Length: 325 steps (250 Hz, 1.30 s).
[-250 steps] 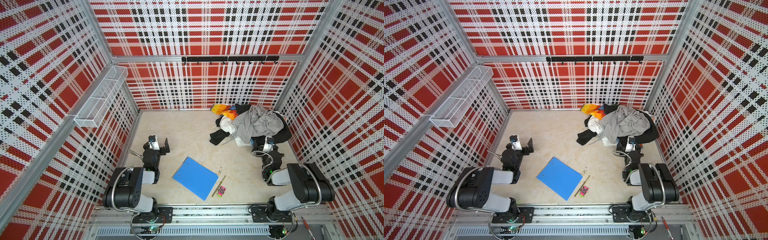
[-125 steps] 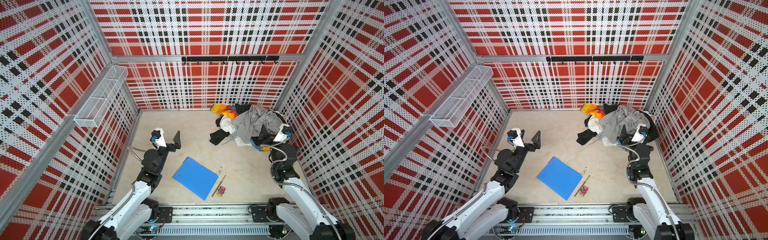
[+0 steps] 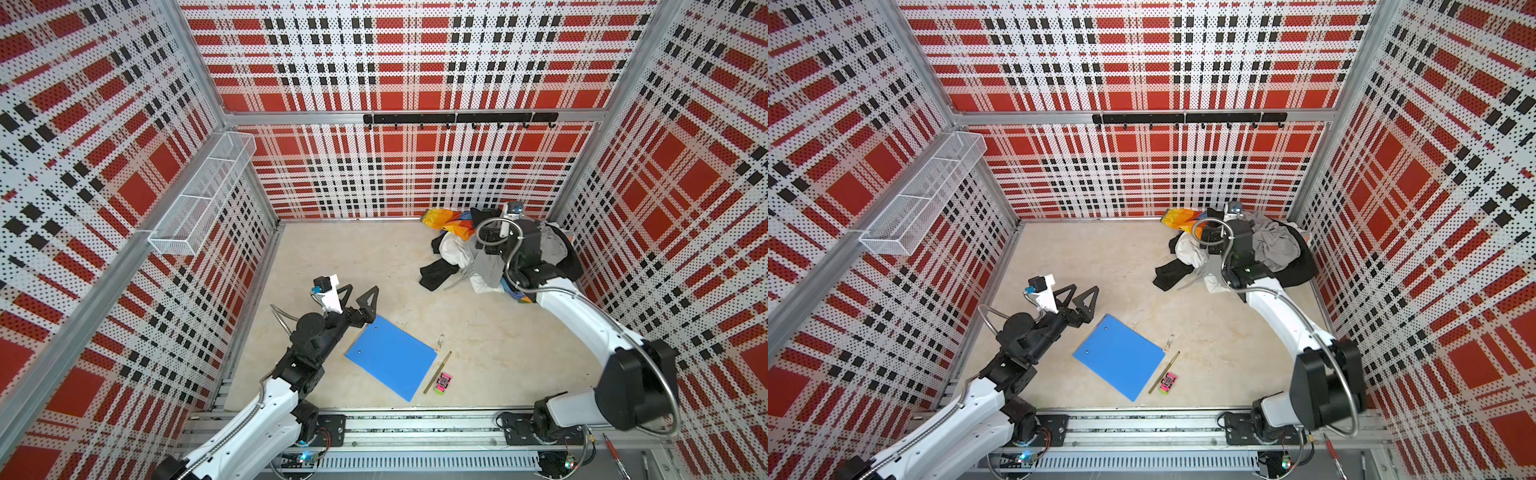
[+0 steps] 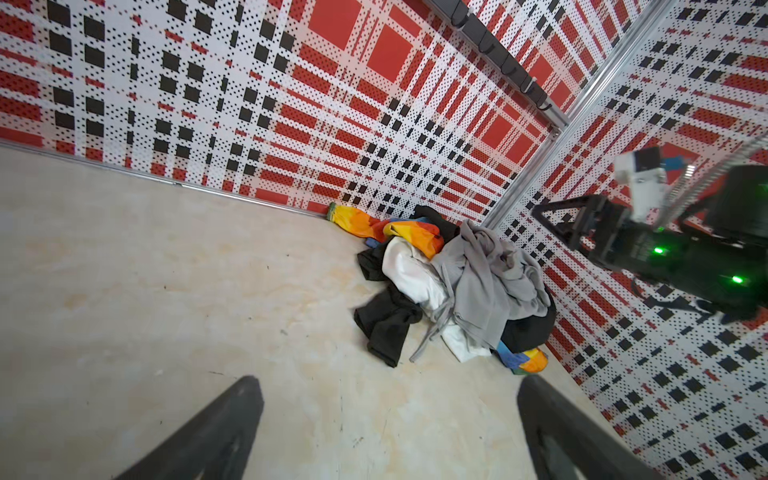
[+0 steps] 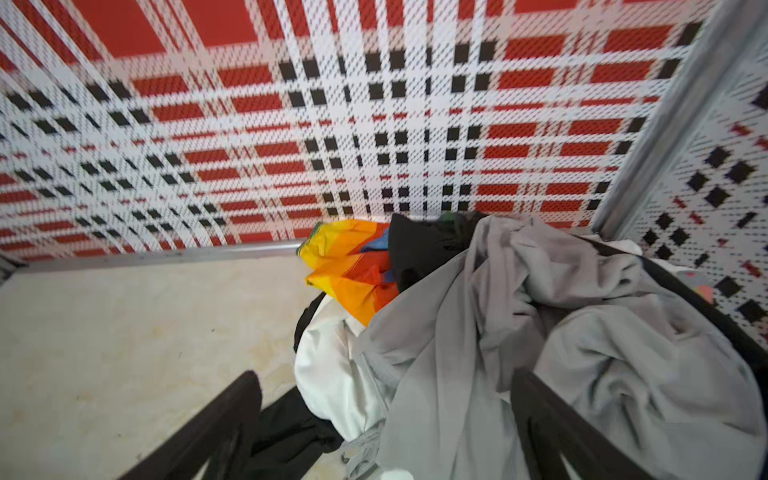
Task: Pick out a specific cloth from the pile
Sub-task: 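Reach the right gripper into the clothes pile while the left arm lifts slightly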
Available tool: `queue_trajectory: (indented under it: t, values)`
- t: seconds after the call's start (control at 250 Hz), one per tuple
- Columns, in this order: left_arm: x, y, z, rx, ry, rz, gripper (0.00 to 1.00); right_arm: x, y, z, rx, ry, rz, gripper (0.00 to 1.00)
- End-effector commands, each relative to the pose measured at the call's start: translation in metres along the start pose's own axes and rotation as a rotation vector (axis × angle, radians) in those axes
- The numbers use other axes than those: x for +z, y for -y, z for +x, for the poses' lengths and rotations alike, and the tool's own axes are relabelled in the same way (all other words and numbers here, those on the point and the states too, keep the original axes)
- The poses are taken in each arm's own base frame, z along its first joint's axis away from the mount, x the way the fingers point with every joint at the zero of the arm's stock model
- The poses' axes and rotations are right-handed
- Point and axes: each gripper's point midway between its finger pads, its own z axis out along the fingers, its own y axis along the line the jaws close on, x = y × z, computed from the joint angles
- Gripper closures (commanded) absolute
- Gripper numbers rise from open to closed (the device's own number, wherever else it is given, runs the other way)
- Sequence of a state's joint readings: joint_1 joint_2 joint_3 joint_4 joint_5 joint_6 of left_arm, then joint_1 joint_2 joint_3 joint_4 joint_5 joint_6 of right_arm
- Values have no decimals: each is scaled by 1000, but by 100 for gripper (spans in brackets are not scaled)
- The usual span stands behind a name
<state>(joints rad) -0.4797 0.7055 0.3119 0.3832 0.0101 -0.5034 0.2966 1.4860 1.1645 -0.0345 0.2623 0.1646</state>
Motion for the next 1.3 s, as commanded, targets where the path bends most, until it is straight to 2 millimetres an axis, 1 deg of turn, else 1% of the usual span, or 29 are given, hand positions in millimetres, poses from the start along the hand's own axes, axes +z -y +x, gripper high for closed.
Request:
queue_trajectory:
  t: [0.0, 0.1, 0.192, 0.328, 0.424, 0.476, 0.576, 0.604, 0.644, 0.688, 0.784, 0.864, 0.924, 0.984, 1.02, 1.069, 1.145, 1.213, 1.253, 1.297]
  values:
    - [-7, 9, 0, -45, 3, 47, 1, 30, -17, 18, -40, -104, -16, 0]
    - [-11, 9, 2, -49, -1, 53, 1, 66, -29, 40, -54, -183, -6, 0]
    - [-14, 10, 4, -55, -4, 56, 1, 91, -28, 61, -59, -237, 41, 0]
    - [-18, 9, 6, -57, -10, 52, 1, 117, -23, 85, -74, -305, 101, 0]
    - [-18, 7, 8, -58, -18, 43, 1, 131, -19, 104, -102, -364, 146, 0]
    - [-17, 6, 10, -61, -22, 38, 1, 138, -15, 115, -113, -401, 168, 0]
    - [-15, 5, 13, -70, -33, 31, 1, 148, -11, 145, -145, -487, 203, 0]
    - [-14, 5, 15, -69, -39, 28, 1, 151, -10, 152, -152, -507, 207, 1]
    - [-12, 5, 17, -68, -46, 25, 1, 153, -8, 162, -160, -536, 215, 6]
    - [-11, 5, 18, -68, -52, 25, 1, 154, -6, 171, -167, -556, 224, 14]
    - [-9, 7, 21, -62, -62, 24, 1, 155, -6, 181, -176, -578, 222, 31]
    - [-8, 8, 22, -58, -63, 24, 1, 155, -2, 192, -186, -603, 239, 49]
    - [-8, 7, 24, -59, -61, 20, 1, 153, 1, 198, -186, -619, 257, 65]
    - [-7, 7, 24, -58, -56, 20, 1, 150, 1, 198, -175, -613, 250, 78]
    - [-7, 7, 24, -57, -58, 19, 1, 147, -1, 192, -159, -598, 236, 86]
    - [-5, 7, 23, -53, -58, 17, 1, 143, -6, 182, -135, -570, 205, 93]
    - [-4, 8, 22, -51, -60, 20, 1, 134, -20, 157, -94, -512, 129, 98]
    - [-3, 10, 22, -55, -61, 27, 1, 125, -31, 128, -57, -453, 64, 100]
    - [-3, 11, 22, -60, -60, 29, 1, 118, -34, 110, -39, -417, 45, 100]
    - [-3, 12, 24, -63, -60, 34, 1, 110, -45, 93, -13, -390, -18, 100]
